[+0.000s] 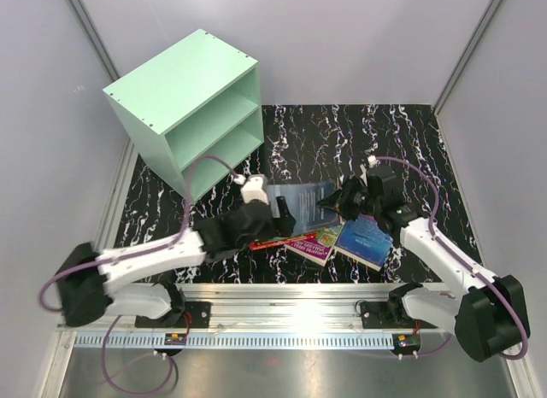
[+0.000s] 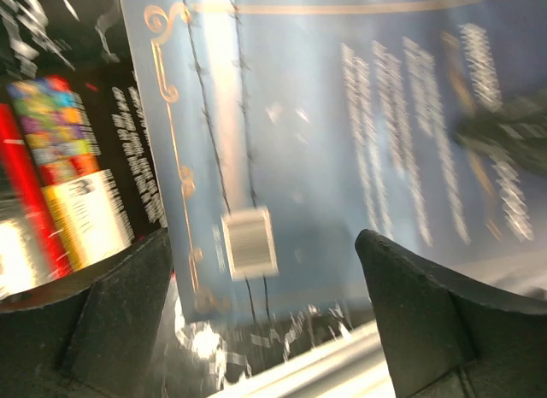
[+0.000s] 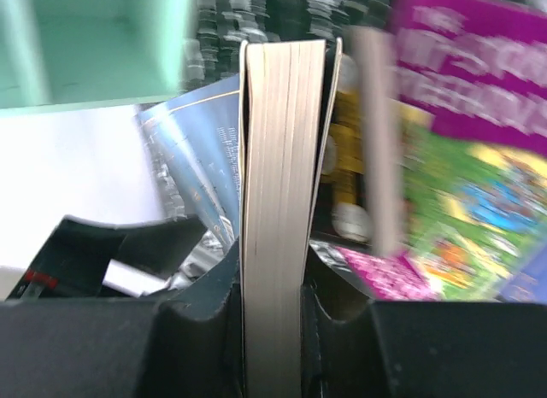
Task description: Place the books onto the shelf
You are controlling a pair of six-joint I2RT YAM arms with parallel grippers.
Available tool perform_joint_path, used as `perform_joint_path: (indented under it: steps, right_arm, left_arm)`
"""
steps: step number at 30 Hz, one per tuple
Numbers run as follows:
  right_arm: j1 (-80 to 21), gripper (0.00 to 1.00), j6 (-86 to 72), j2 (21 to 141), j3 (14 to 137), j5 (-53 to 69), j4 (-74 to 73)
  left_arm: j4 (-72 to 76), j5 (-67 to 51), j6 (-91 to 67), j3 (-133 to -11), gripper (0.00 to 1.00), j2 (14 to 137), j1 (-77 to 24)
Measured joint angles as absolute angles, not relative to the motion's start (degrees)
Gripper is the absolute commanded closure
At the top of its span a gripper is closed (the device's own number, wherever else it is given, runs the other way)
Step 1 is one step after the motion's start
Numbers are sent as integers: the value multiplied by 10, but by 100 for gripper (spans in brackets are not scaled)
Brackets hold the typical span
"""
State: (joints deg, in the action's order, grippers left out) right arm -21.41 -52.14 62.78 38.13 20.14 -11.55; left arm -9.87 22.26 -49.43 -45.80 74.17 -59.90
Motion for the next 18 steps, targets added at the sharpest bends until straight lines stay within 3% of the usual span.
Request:
perform_joint_path:
  steps: [10,18]
  right_arm:
    - [-214,100,-551,744,561,236,-8]
    - [-243,100,-605,899,696,236,62]
  left_arm:
    - [-302,316,-500,-496,4,402,-612]
    - [-456,338,-532,-493,6,322,-612]
